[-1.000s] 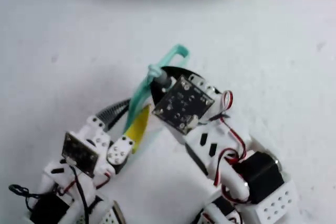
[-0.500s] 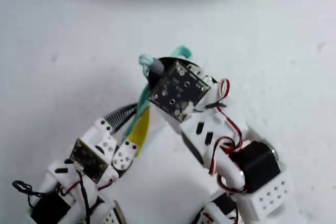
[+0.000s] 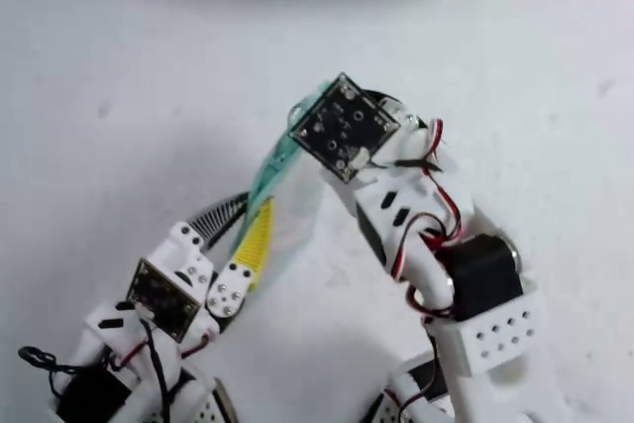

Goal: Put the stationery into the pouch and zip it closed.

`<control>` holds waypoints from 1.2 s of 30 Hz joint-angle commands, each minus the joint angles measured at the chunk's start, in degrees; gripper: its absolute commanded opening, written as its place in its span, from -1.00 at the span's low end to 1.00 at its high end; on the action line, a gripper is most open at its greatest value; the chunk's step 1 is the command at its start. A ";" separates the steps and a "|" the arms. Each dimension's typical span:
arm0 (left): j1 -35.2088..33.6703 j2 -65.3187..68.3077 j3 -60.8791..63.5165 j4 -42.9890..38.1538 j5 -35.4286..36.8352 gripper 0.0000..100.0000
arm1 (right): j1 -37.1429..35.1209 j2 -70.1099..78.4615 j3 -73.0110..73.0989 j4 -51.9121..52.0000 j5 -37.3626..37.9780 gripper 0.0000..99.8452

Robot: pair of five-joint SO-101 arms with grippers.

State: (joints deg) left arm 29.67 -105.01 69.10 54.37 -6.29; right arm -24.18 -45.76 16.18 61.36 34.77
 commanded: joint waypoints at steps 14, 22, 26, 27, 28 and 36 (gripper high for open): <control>-0.66 0.22 -0.18 1.67 -0.79 -0.96 | 9.27 12.79 -0.88 -13.32 0.88 -0.97; -0.66 0.22 -0.18 1.67 -0.79 -0.96 | 11.21 16.31 -4.40 -14.64 0.79 -0.97; -0.66 0.22 -0.18 1.67 -0.79 -0.96 | 11.21 20.79 -8.53 -14.46 0.79 -0.97; -0.66 0.22 -0.18 1.76 -0.79 -0.96 | 11.65 22.20 -9.58 -14.55 0.79 -0.97; -0.66 0.22 -0.18 1.76 -0.79 -0.96 | 12.26 23.78 -10.81 -14.64 0.79 -0.97; -0.66 0.22 -0.18 1.76 -0.88 -0.96 | 17.45 38.99 -26.02 -12.62 0.79 -0.97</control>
State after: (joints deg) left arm 29.32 -104.92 69.10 54.37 -6.29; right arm -11.08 -9.63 -2.02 48.79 35.21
